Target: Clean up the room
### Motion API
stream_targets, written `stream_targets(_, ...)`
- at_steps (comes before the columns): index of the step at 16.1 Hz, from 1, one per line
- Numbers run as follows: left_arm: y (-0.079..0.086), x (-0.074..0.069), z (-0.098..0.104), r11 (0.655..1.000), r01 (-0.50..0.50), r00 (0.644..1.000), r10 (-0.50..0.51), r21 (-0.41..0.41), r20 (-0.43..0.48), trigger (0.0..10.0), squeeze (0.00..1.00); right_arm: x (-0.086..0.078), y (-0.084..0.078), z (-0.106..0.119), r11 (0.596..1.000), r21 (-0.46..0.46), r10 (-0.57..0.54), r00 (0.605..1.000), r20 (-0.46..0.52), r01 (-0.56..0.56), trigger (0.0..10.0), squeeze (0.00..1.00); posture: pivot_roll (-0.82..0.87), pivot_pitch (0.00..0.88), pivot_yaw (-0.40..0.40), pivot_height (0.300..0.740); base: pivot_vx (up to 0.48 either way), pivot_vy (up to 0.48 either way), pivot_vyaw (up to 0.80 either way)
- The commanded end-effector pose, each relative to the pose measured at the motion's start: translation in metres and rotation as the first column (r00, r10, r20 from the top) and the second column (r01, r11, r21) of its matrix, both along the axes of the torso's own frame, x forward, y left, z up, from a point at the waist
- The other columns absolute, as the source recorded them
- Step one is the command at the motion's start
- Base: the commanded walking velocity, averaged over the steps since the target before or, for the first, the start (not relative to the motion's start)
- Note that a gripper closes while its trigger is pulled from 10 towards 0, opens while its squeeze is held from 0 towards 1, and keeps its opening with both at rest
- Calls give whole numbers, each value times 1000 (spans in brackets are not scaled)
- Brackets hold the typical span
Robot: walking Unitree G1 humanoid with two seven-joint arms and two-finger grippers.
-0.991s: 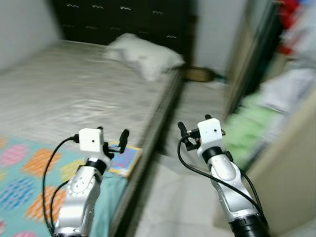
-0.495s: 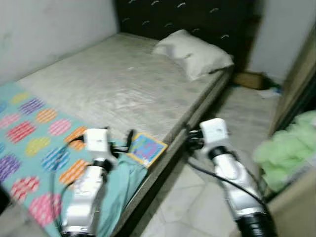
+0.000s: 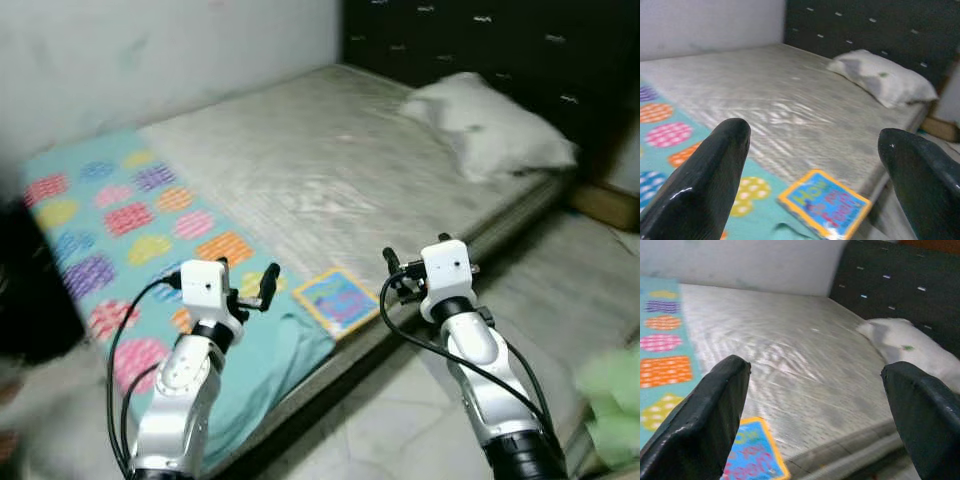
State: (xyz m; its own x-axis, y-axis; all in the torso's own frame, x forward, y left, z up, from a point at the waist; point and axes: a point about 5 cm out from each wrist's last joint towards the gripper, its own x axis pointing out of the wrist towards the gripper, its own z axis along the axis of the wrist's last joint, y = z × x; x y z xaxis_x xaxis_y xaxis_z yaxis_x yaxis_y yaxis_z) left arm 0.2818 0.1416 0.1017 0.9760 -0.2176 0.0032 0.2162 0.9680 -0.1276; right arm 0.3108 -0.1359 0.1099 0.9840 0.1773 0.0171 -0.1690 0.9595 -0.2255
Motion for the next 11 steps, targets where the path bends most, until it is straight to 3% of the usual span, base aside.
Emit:
stream_targets(1, 7, -1, -1, 1000, -26, 1000, 26, 14, -3, 10000, 0, 1, 8, 3, 1000, 6, 25, 1000, 13, -25, 10000, 0, -131, 14, -3, 740, 0, 0, 800)
stream_targets(11, 6, 0, 0, 1000, -18, 1000, 18, 9, 11, 10000, 0, 2, 8, 2, 999, 4, 31, 999, 11, -31, 10000, 0, -125, 0, -4, 740, 0, 0, 800)
